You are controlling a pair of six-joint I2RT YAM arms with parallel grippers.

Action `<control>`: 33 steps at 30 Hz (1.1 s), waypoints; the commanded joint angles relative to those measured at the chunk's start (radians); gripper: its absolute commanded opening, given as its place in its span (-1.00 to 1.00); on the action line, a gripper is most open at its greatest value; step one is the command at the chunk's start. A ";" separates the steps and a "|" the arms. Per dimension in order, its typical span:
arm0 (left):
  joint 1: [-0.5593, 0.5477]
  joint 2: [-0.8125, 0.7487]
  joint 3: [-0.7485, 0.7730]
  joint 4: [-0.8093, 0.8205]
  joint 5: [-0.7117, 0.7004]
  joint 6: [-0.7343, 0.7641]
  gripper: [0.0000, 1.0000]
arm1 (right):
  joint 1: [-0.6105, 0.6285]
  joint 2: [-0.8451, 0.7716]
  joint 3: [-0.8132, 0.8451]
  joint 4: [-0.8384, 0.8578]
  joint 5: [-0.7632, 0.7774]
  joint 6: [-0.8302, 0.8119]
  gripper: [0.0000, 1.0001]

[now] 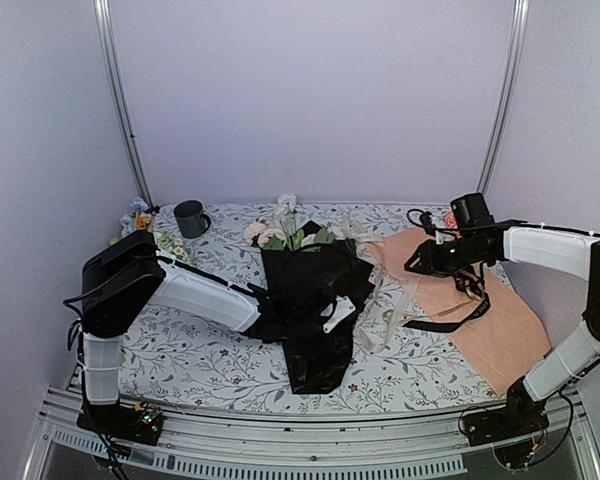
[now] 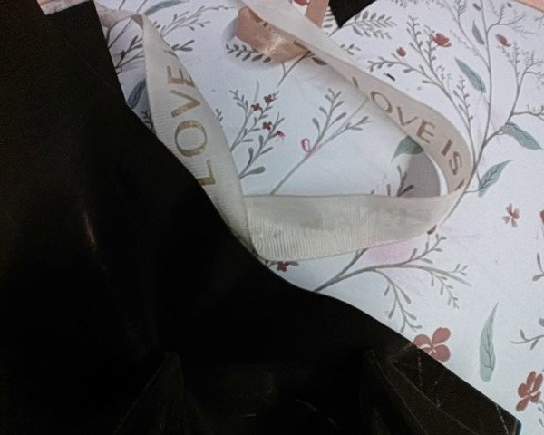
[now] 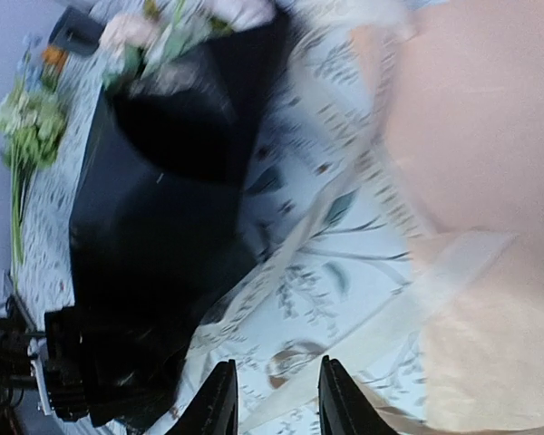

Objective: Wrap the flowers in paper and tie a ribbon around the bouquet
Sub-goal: Pick up the ribbon from the center of the board.

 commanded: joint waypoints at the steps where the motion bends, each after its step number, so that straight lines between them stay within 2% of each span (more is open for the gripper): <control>1: 0.020 0.071 -0.072 -0.229 -0.029 -0.009 0.36 | 0.203 0.095 0.024 -0.088 -0.144 -0.060 -0.28; 5: 0.019 0.069 -0.078 -0.223 -0.028 -0.017 0.36 | 0.293 0.124 0.012 -0.070 -0.160 -0.106 0.01; 9: 0.019 0.067 -0.080 -0.222 -0.028 -0.021 0.36 | 0.298 0.194 -0.032 -0.045 -0.179 -0.075 0.05; 20: 0.021 0.053 -0.107 -0.199 -0.027 -0.027 0.36 | 0.301 0.261 -0.165 0.080 -0.254 0.084 -0.27; 24: 0.023 0.044 -0.118 -0.191 -0.023 -0.028 0.36 | 0.348 0.271 -0.192 0.084 -0.278 0.130 -0.41; 29: 0.030 0.033 -0.139 -0.170 -0.015 -0.033 0.36 | 0.395 0.184 -0.244 0.184 -0.486 0.230 -0.45; 33: 0.030 0.025 -0.156 -0.155 -0.010 -0.030 0.36 | 0.345 0.046 -0.232 0.176 -0.476 0.304 -0.39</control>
